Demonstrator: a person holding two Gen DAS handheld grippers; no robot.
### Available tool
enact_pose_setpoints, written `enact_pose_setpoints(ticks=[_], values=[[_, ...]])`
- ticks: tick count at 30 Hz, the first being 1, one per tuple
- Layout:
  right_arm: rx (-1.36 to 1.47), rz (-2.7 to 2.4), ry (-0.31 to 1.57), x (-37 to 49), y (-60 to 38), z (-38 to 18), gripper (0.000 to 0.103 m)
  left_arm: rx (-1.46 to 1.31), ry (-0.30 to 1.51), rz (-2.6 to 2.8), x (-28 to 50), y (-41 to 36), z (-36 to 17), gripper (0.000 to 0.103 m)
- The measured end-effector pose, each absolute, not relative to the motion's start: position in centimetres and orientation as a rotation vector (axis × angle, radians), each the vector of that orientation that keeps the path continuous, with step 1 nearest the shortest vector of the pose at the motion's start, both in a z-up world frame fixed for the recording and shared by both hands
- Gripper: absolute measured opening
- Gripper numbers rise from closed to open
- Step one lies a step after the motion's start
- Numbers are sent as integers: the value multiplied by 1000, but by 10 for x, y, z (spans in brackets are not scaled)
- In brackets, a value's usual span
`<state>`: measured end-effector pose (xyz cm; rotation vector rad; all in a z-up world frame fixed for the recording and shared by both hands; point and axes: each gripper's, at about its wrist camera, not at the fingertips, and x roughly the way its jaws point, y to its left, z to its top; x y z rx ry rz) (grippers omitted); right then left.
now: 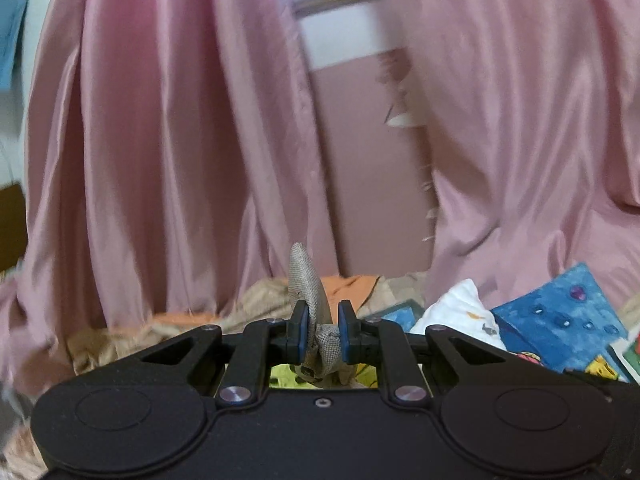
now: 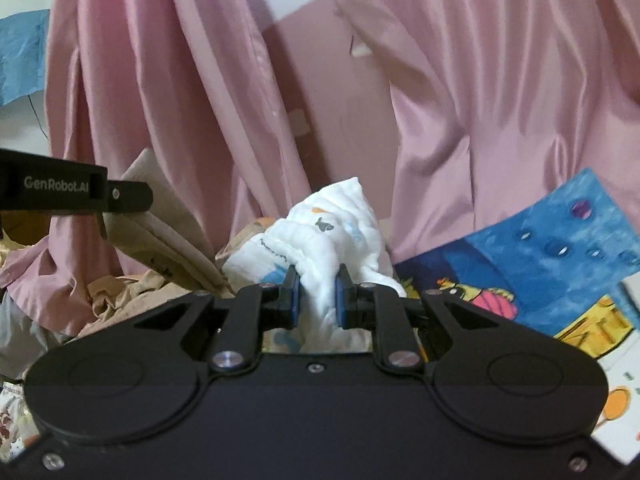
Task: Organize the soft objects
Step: 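Lift the white towel with the right gripper toward the grey tray while the left gripper carries the grey cloth, then open both grippers to drop the white towel and grey cloth into the tray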
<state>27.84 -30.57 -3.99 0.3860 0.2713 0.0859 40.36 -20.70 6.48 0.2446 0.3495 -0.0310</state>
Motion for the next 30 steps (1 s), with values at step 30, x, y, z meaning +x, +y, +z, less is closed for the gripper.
enact_pose_setpoints(ticks=[30], values=[[374,125,510,384,-295,-79,19,224,745,277,466,-164,-24,17]])
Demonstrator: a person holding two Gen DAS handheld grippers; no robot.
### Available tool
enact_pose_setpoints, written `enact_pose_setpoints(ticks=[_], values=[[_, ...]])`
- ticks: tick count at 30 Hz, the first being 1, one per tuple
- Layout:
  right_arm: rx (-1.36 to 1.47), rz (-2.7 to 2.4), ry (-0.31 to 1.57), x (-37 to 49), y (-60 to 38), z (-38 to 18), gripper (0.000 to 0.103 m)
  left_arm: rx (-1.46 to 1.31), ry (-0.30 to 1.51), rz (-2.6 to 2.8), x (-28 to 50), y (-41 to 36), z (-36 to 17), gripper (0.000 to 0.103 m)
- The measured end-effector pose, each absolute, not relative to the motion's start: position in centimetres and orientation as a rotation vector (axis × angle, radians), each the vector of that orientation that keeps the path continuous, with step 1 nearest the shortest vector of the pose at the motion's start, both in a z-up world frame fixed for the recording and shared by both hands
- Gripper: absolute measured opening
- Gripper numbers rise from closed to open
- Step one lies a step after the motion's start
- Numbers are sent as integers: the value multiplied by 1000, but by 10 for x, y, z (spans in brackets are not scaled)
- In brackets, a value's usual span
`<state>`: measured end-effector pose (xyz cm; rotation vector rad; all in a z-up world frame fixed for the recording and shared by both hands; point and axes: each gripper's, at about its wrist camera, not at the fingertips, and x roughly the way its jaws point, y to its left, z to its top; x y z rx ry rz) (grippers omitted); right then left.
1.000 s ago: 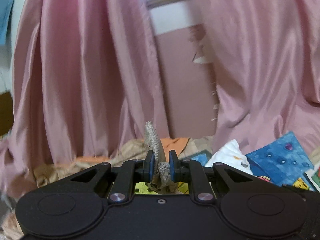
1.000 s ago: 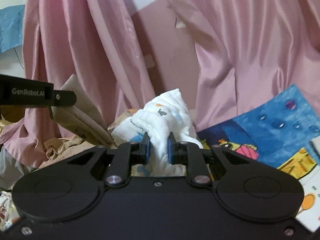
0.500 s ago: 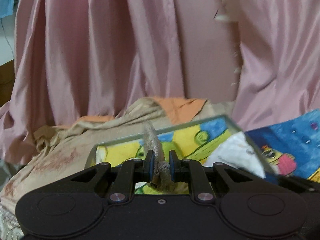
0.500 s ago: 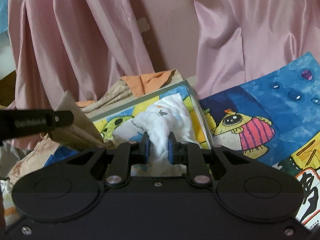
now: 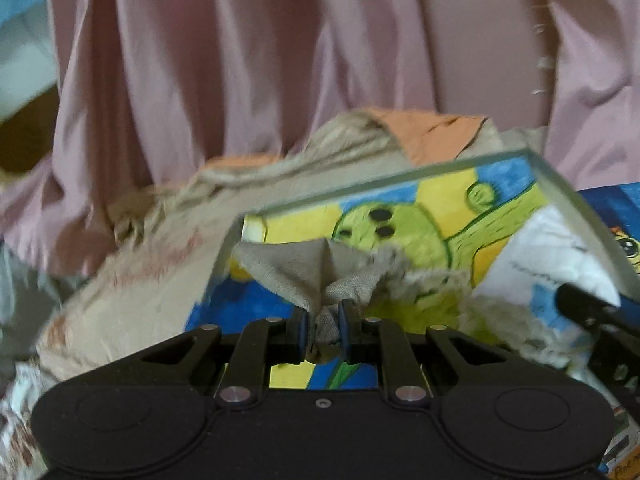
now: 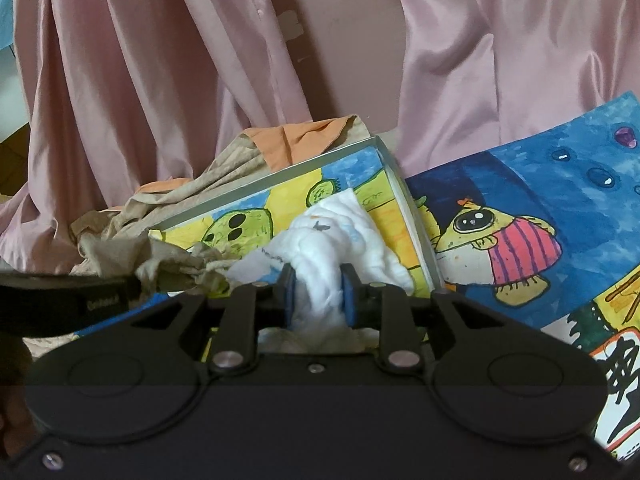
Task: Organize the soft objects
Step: 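Open both grippers to drop the white towel and grey cloth into the tray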
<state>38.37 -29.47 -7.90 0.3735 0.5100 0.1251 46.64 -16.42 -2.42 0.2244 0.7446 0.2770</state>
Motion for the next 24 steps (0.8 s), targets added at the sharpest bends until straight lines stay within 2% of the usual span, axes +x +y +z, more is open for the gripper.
enact_pose_setpoints(ticks=[6,8,10,12,14,19,24], values=[[364,128,506,383,-294,-76,25,12,857,256,466,-137,-36,22],[355,130,506,383,-294,-75,32,-35,871,249,463,-135,-39,26],[351,126,506,382,-295,-75,50,-74,873,241,457,-133,-39,31],[364,128,506,379,-298,-73,52,-98,864,231,451,-132,-36,38],[376,125,502,375,-302,-70,58,-109,850,236,445,-132,-32,50],[410,112,454,356,-320,-53,81,-121,798,226,429,-132,-14,61],[416,106,401,335,-333,-34,96,-107,688,185,406,-135,15,77]])
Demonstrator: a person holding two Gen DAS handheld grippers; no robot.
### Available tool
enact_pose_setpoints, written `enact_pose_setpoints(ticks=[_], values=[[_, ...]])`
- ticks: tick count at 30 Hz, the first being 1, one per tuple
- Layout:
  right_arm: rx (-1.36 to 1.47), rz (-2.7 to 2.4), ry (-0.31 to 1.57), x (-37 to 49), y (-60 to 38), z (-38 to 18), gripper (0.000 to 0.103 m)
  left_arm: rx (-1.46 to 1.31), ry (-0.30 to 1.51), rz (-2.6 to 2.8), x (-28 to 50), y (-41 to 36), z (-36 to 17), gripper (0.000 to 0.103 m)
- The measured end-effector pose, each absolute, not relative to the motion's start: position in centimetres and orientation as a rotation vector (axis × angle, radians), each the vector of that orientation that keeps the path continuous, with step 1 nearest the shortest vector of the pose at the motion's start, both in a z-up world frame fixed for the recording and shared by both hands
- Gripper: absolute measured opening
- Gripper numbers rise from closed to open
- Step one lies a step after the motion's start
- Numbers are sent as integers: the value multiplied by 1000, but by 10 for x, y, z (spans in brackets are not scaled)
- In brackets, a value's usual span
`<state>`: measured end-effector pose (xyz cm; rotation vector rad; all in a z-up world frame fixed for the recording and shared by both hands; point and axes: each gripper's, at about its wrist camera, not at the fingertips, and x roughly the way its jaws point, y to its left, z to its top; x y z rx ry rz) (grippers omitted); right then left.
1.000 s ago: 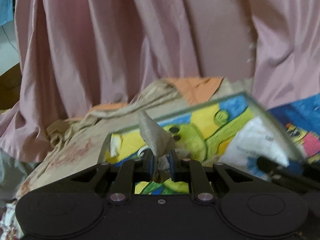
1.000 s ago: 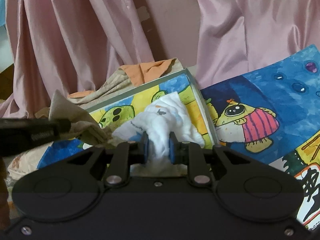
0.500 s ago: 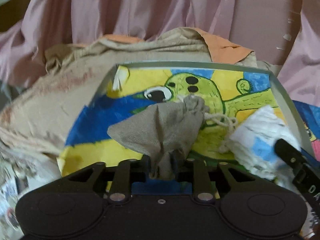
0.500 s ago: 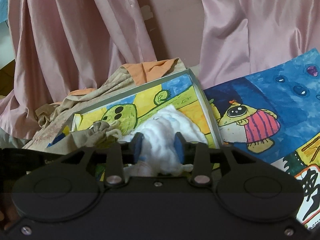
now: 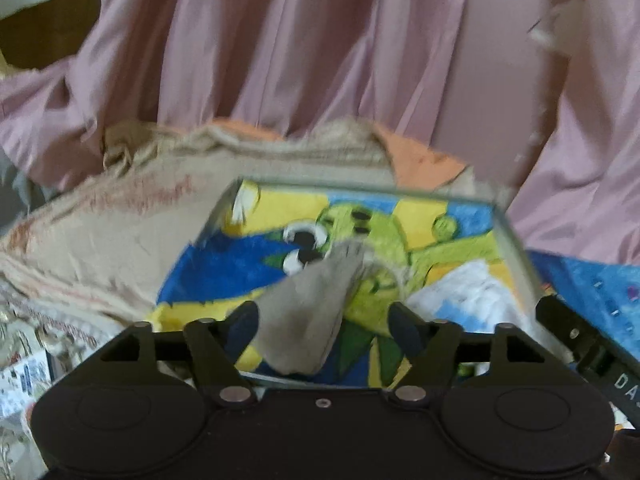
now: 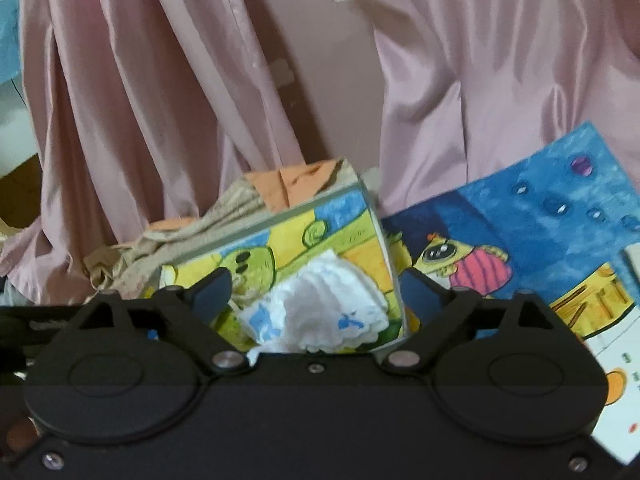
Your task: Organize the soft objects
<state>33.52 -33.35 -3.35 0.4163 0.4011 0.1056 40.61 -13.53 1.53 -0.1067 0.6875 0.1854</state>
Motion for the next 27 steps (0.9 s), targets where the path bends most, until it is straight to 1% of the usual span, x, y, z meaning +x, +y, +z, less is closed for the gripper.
enact_pose_setpoints(ticks=[1,2,3,6,8,11,15,21,27], values=[[418,101,389,331,-335,-29,102,-106,665,175,401,-136,21,81],[422,98,374,326,-337,-25,102,-104,643,161,395,-137,27,83],[427,96,357,320,-341,-21,103,-101,624,151,390,-138,32,84],[420,95,314,303,-346,-5,103,-94,557,126,372,-139,47,90],[401,92,272,289,-348,7,103,-94,506,113,359,-139,58,97],[382,73,184,265,-347,23,103,-91,437,100,338,-137,73,101],[362,8,23,230,-343,32,103,-78,365,70,312,-133,92,102],[312,-7,-25,196,-334,46,103,-50,278,27,267,-123,109,102],[240,1,-24,158,-310,56,103,-117,281,-17,225,-97,105,102]])
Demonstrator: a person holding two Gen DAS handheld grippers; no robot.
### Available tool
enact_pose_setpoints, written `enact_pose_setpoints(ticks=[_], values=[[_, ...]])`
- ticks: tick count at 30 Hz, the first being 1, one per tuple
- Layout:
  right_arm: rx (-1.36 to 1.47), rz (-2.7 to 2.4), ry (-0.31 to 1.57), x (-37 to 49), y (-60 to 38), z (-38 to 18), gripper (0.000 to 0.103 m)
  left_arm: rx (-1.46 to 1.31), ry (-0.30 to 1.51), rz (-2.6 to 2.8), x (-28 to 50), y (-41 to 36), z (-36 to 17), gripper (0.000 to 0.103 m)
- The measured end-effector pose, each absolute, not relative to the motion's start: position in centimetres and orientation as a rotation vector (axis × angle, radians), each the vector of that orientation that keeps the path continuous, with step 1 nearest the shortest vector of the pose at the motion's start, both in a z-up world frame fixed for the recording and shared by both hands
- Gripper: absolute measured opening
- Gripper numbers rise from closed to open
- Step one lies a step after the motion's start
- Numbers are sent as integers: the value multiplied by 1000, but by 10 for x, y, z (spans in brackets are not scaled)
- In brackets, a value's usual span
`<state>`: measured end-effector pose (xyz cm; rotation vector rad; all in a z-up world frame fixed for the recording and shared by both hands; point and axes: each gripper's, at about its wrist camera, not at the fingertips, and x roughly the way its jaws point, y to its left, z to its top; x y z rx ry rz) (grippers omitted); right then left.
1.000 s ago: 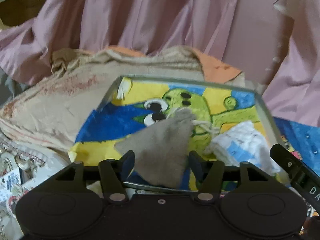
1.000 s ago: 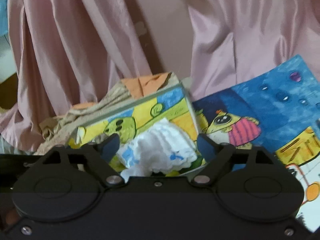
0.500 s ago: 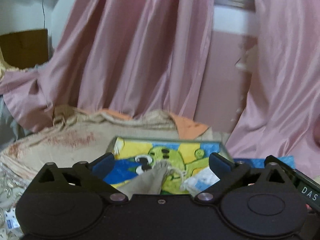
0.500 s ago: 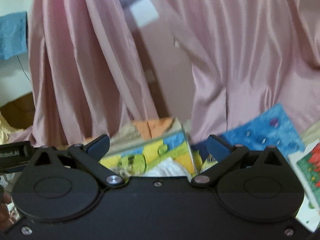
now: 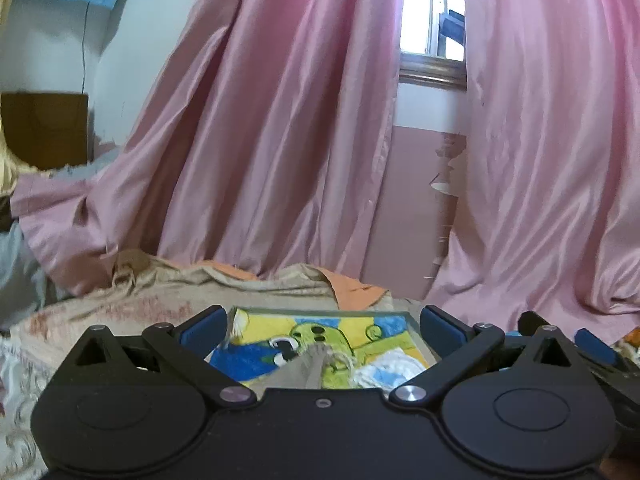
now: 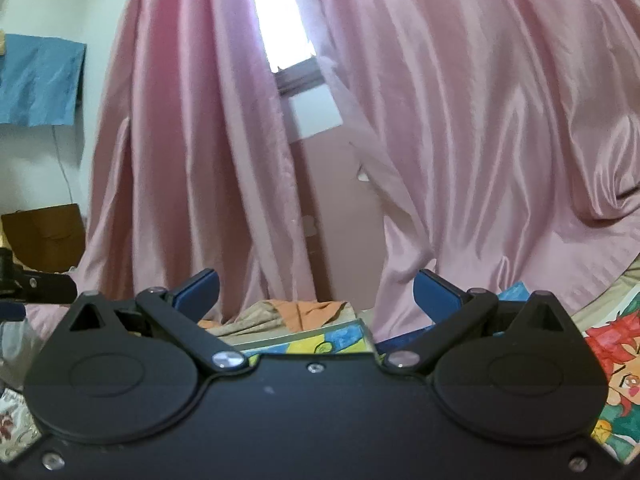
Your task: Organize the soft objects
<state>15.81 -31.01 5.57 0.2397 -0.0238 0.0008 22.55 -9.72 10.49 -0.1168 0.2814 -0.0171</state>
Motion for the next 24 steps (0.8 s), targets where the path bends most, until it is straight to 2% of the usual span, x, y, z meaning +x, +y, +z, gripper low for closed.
enact_pose_setpoints(ticks=[15,24], values=[[226,-39,-21,61,-265,40,103,-98,273,-58,139,-49,72,102],[212,-57,65,9,-240,28,103,-99,353,-74,100,-35,40,102]])
